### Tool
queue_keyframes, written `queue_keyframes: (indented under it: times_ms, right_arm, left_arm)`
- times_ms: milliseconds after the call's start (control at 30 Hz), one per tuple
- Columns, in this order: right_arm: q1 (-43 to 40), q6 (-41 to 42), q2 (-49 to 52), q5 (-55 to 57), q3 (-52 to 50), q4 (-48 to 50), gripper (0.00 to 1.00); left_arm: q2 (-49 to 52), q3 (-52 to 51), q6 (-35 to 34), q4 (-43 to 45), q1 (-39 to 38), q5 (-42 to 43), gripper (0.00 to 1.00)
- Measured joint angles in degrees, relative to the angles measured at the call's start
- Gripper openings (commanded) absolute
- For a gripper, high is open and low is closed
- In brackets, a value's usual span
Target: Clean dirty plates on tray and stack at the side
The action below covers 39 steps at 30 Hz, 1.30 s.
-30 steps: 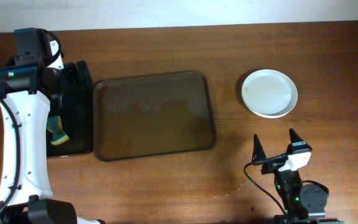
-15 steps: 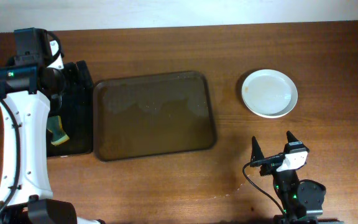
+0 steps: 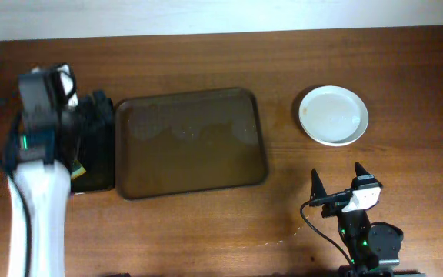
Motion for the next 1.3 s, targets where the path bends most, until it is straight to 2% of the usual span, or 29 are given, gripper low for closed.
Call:
queue_keyframes:
  times_ms: [100, 133, 167, 200, 233, 333, 433, 567, 667, 733, 833, 1300]
  right_arm:
    - [0.0, 0.0, 0.0, 0.0, 0.0, 0.1, 0.98]
    - [0.0, 0.0, 0.0, 0.0, 0.0, 0.1, 0.98]
    - [0.0, 0.0, 0.0, 0.0, 0.0, 0.1, 0.98]
    - [0.0, 0.0, 0.0, 0.0, 0.0, 0.0, 0.98]
    - [0.0, 0.0, -0.1, 0.0, 0.0, 0.1, 0.98]
    - [0.0, 0.0, 0.0, 0.0, 0.0, 0.0, 0.98]
    - [0.0, 0.0, 0.0, 0.0, 0.0, 0.0, 0.99]
    - [0.0, 0.0, 0.0, 0.0, 0.0, 0.0, 0.98]
    - [0.0, 0.0, 0.0, 0.0, 0.0, 0.0, 0.98]
    - [0.0, 0.0, 0.0, 0.0, 0.0, 0.0, 0.98]
    - [0.0, 0.0, 0.0, 0.0, 0.0, 0.0, 0.98]
    - [0.0, 0.0, 0.0, 0.0, 0.0, 0.0, 0.98]
  left_arm:
    - [-14.5, -13.5, 1.3, 11.5, 0.0, 1.0, 0.99]
    - [-22.0, -21.5, 1.7, 14.9, 0.0, 1.2, 0.99]
    - [-25.0, -24.8, 1.7, 16.9, 0.0, 1.3, 0.99]
    - [-30.5, -33.2, 1.9, 25.4, 0.0, 1.4, 0.99]
    - [-34.0, -38.4, 1.9, 28.7, 0.0, 1.4, 0.99]
    - [-44.9, -54.8, 2.1, 36.8, 0.0, 1.8, 0.99]
    - [-53.4, -63.4, 3.4, 40.7, -0.1, 2.1, 0.99]
    - [-63.3, -68.7, 9.4, 40.9, -3.0, 2.4, 0.99]
    - [-70.1, -70.2, 15.6, 35.2, -5.2, 2.4, 0.99]
    - [-72.3, -70.9, 17.7, 34.5, -5.3, 2.3, 0.99]
    - [-74.8, -70.9, 19.1, 34.6, -5.4, 2.3, 0.99]
    - [-74.8, -70.9, 19.7, 34.6, -5.6, 2.3, 0.99]
